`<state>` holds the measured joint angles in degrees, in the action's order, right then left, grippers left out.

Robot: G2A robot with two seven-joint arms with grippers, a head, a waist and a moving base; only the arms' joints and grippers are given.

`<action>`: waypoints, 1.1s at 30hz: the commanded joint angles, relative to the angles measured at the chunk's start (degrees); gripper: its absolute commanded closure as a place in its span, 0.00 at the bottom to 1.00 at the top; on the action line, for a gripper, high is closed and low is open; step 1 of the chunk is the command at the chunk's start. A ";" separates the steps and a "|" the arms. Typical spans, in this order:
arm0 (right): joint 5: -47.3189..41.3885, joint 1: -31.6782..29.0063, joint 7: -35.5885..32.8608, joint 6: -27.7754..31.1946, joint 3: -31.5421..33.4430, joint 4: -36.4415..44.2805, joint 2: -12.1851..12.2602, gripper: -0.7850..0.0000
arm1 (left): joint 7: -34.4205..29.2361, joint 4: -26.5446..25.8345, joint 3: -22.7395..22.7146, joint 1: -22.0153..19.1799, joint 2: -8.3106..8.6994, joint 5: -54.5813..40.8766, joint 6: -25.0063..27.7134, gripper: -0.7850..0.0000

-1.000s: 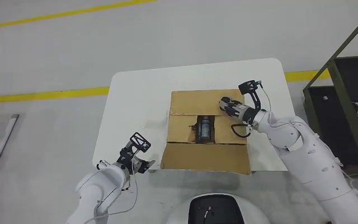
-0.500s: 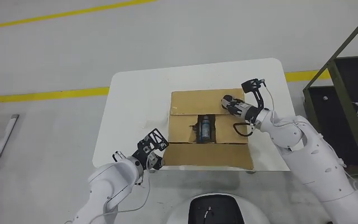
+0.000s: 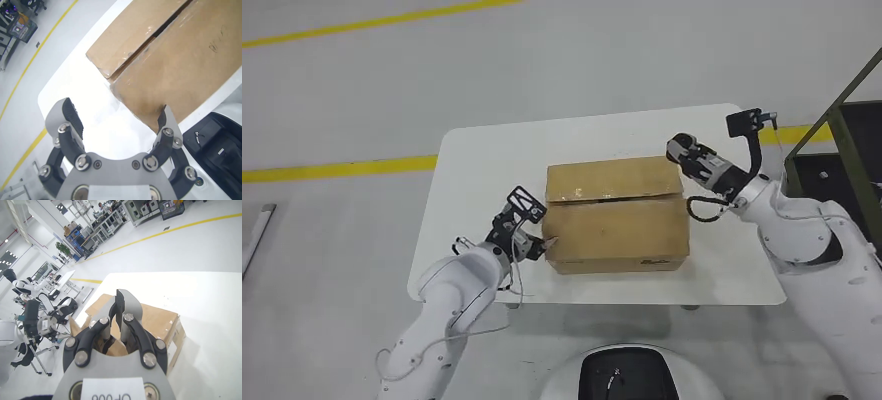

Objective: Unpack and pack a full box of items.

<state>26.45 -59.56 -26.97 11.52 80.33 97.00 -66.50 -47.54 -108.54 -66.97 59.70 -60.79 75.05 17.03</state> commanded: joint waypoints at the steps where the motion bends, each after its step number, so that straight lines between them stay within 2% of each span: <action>1: 1.76 -1.18 0.69 -0.16 -0.15 2.14 0.07 1.00 | -0.46 3.02 1.20 -1.80 -0.50 -0.12 -2.94 0.00; 7: 14.26 -2.40 4.57 -2.09 -7.92 1.77 -0.56 1.00 | -0.19 5.74 3.01 -3.87 -1.26 -0.15 -4.63 0.00; 11: 24.96 -1.37 11.41 -6.88 -14.81 -2.09 -1.65 1.00 | -0.28 5.88 2.85 -3.88 -1.39 0.11 -4.58 0.00; 14: 27.67 -0.14 14.02 -10.17 -18.84 -4.94 -2.66 1.00 | -0.29 5.84 2.45 -3.68 -1.43 0.23 -4.64 0.00; 23: 28.92 2.93 14.19 -11.96 -23.31 -9.79 -4.41 1.00 | 0.06 2.91 -0.98 -0.98 -1.05 0.03 -3.84 0.00; 33: 29.53 3.40 13.86 -11.75 -23.72 -11.11 -5.23 1.00 | 0.94 3.42 -1.20 -0.17 -1.01 0.34 -3.91 0.00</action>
<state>55.86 -56.13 -13.06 -0.31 56.63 85.98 -71.67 -47.32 -105.54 -67.98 58.86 -61.84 75.06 13.19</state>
